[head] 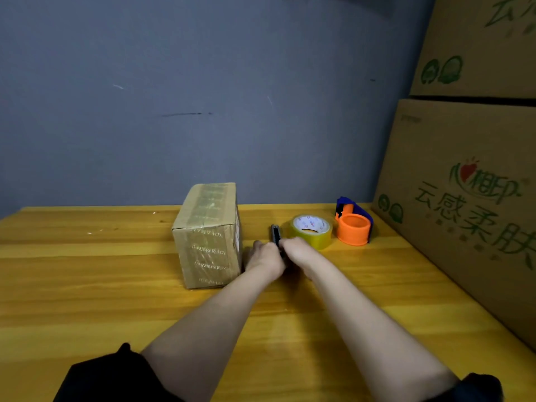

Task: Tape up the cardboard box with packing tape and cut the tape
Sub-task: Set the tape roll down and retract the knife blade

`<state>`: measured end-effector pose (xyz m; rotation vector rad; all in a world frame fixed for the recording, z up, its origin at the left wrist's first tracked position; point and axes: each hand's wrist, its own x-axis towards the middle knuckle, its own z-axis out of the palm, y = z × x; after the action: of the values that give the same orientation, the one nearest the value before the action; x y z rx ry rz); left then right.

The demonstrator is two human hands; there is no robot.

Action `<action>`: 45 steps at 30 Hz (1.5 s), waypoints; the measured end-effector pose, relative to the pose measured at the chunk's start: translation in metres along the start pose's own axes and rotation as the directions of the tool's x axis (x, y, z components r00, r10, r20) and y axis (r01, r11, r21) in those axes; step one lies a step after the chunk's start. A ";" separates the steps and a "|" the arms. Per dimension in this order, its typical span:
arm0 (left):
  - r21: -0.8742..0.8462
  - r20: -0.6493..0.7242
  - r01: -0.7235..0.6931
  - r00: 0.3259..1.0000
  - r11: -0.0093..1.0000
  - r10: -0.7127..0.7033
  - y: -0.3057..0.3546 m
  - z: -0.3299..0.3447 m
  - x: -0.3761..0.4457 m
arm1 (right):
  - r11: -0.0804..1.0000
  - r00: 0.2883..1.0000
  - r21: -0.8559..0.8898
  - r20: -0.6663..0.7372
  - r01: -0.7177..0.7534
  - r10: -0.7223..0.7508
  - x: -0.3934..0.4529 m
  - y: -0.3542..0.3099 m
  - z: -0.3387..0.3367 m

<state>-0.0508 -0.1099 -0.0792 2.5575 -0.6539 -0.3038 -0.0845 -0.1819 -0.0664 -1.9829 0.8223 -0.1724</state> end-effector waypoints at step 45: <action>-0.342 -0.271 0.020 0.955 0.940 -0.119 -0.062 -0.125 -0.060 | 0.967 0.975 0.198 0.122 0.162 -0.188 -0.090 -0.076 0.027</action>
<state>-0.0376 0.0177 0.0030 2.2369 -0.3646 -0.0534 -0.1050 -0.0825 -0.0006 -1.8649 0.5205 -0.2031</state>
